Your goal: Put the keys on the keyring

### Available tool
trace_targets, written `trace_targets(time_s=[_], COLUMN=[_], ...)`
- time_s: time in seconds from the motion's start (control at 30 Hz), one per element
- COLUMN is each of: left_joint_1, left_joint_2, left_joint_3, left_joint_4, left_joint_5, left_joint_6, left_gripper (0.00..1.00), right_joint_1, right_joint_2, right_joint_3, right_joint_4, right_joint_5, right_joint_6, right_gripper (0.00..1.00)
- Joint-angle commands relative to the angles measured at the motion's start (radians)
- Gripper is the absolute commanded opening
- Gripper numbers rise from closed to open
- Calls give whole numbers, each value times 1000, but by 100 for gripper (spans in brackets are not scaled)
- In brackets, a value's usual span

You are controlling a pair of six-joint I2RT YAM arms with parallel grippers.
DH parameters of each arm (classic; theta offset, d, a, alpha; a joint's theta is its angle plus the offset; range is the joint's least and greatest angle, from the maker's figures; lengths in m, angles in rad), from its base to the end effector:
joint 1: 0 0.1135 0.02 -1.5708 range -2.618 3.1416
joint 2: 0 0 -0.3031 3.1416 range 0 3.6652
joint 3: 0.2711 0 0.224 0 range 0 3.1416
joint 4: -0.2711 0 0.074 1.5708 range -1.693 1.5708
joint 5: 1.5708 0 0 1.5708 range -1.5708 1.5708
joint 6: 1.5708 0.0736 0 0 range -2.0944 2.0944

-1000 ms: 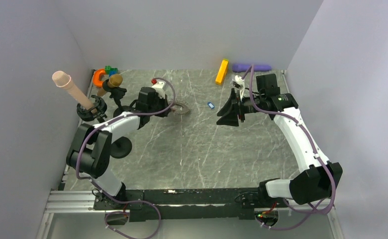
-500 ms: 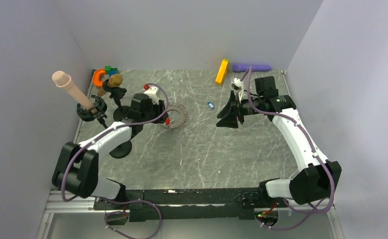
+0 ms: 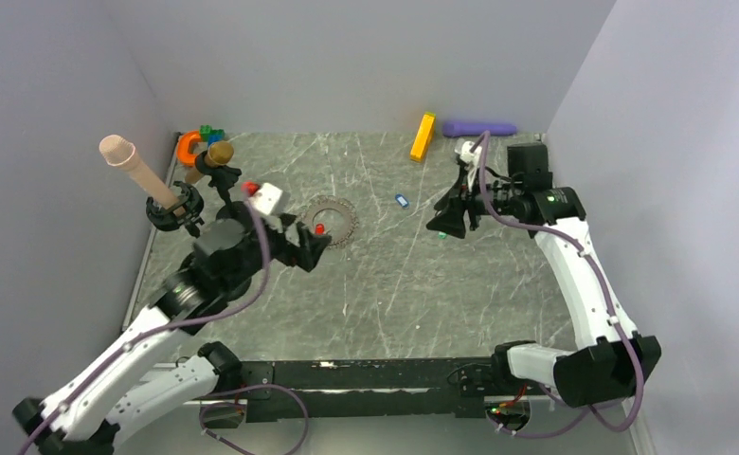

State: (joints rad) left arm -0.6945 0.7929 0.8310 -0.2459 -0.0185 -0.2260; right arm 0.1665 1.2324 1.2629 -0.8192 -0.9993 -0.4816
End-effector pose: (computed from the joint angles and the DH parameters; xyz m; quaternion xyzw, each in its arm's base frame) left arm 0.1277 -0.1046 0.3671 0.1746 0.7567 -0.2734 0.5676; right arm 0.2003 0.0964 0.3852 -0.4315 0.7111 0.3850 0.3999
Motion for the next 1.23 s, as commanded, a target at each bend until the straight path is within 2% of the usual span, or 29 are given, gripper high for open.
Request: trace_targets(time_s=[0.0, 0.07, 0.13, 0.17, 0.3, 0.5, 0.73, 1.2], left_joint_1=[-11, -11, -10, -10, -11, -10, -11, -11], left_joint_2=[-184, -280, -369, -400, -455, -464, -463, -462], left_joint_3=[67, 57, 49, 49, 64, 77, 91, 99], left_joint_4=[-120, -119, -127, -140, -236, -281, -316, -315], left_joint_5=[-78, -90, -113, -128, -162, -136, -118, -110], left_joint_6=[-71, -76, -74, -73, -74, -91, -103, -82], left_gripper=[99, 99, 99, 99, 99, 99, 99, 100], right_joint_1=[-64, -97, -120, -131, -162, -162, -163, -195], right_joint_2=[-88, -109, -123, -123, -154, -215, -246, -249], right_joint_3=[74, 76, 87, 102, 129, 152, 127, 91], right_joint_4=[57, 100, 131, 126, 118, 141, 173, 191], right_joint_5=[168, 242, 337, 377, 348, 523, 588, 554], right_joint_6=[106, 201, 350, 409, 435, 547, 668, 663], right_gripper=[63, 70, 94, 99, 100, 100, 100, 100])
